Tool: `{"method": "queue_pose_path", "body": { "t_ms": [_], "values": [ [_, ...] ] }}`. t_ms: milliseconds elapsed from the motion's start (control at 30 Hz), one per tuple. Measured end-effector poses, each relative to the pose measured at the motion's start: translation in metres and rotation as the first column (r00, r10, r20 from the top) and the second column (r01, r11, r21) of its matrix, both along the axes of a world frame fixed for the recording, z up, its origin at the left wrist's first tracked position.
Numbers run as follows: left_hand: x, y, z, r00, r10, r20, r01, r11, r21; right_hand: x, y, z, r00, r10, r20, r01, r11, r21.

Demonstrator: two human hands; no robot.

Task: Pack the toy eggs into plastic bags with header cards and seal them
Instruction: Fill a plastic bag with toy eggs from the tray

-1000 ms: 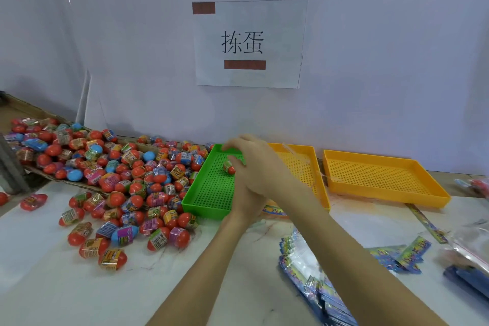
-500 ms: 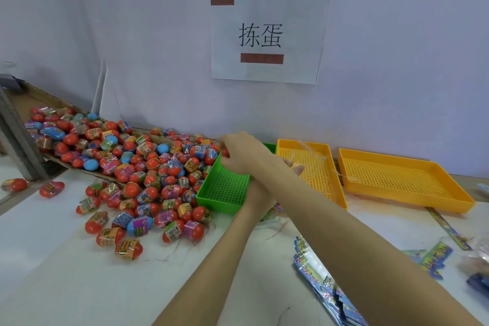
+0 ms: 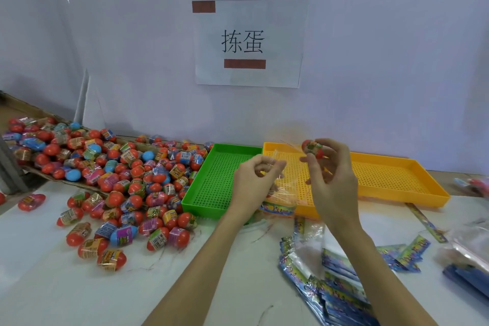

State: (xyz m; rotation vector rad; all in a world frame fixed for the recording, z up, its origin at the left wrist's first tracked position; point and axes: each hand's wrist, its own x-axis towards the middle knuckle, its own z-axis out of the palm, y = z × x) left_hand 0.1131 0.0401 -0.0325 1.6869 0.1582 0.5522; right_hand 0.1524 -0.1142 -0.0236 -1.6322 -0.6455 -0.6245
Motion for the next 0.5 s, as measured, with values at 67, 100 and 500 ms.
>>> {"method": "queue_pose_path", "body": {
  "t_ms": [67, 100, 500],
  "values": [
    [0.001, -0.001, -0.001, 0.999, -0.035, 0.029, 0.034, 0.999, 0.010, 0.001, -0.005, -0.001, 0.999, -0.006, -0.034, 0.004, 0.999, -0.054],
    [0.001, 0.000, -0.001, 0.997, -0.061, 0.048, 0.061, 0.998, 0.013, 0.003, -0.006, 0.000, 0.999, 0.015, -0.031, -0.017, 0.997, -0.070],
    [-0.002, -0.004, 0.001, 0.989, -0.097, 0.111, 0.091, 0.995, 0.050, 0.006, -0.024, 0.008, 0.989, 0.009, 0.150, 0.037, 0.954, -0.298]
  ]
}}
